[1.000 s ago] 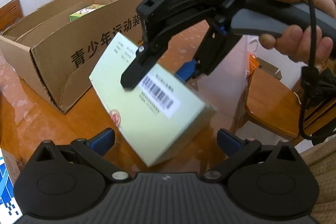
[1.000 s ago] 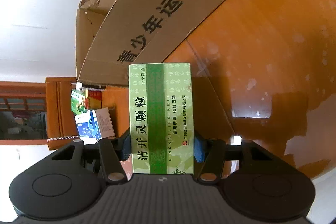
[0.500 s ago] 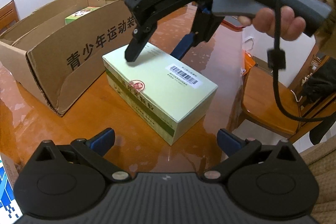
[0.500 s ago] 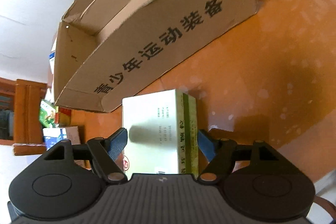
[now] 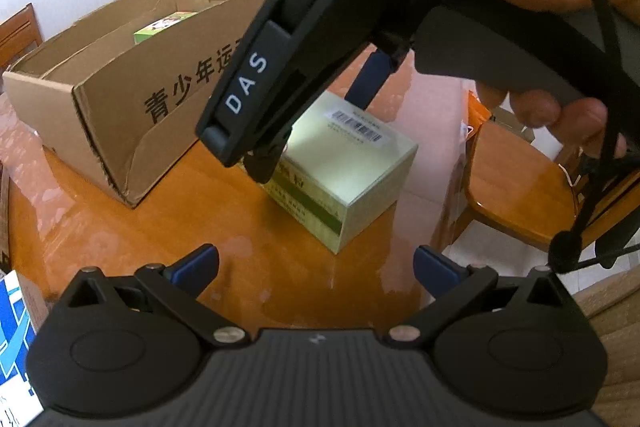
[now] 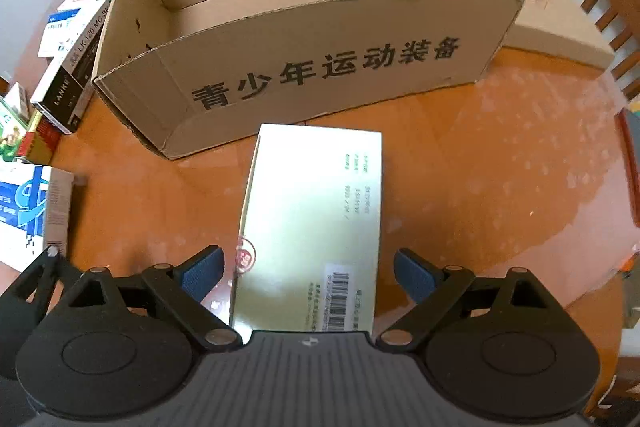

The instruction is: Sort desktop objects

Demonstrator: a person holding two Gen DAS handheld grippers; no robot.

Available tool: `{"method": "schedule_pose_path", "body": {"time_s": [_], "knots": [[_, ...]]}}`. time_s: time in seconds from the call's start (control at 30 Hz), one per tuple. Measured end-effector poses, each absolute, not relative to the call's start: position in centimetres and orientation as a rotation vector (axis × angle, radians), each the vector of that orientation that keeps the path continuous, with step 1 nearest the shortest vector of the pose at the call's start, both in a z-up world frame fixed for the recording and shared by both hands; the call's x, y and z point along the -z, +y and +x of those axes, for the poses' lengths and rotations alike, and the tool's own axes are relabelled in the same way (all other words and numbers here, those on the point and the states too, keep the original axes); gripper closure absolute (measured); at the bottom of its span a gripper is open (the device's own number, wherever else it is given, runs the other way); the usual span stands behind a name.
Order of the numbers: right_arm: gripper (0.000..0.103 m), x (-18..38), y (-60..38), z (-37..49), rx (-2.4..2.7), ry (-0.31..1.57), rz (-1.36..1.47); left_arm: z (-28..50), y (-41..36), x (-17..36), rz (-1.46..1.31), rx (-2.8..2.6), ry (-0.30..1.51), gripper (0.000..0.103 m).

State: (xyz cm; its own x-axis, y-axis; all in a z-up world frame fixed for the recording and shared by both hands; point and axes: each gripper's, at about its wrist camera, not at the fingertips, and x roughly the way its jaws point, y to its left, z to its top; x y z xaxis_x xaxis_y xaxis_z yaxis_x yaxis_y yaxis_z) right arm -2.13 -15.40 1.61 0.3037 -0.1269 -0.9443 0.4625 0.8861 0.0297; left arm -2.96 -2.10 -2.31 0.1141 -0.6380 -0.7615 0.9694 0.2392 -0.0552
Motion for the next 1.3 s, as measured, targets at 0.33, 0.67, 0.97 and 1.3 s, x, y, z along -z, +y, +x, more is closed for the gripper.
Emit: {"method": "schedule_pose_path", "body": {"time_s": [0.33, 0.67, 0.97, 1.3], "knots": [[0.008, -1.2, -14.9, -1.4, 0.406, 1.218, 0.293, -2.8, -1.3, 2.5, 0.547, 1.214, 0.78, 0.0], [0.028, -0.9, -15.2, -1.5, 0.372, 1.256, 0.187, -2.8, -0.9, 2.8, 0.548, 1.181, 0.795, 0.0], [0.026, -0.9, -15.5, -1.1, 0.374, 1.277, 0.08, -3.6, -0.3, 2.6, 0.537, 1.174, 0.799, 0.0], [0.028, -1.6, -22.4, -3.7, 0.309, 1.211, 0.596, -2.7, -0.4, 2.2, 0.529, 1.172, 0.79, 0.0]]}}
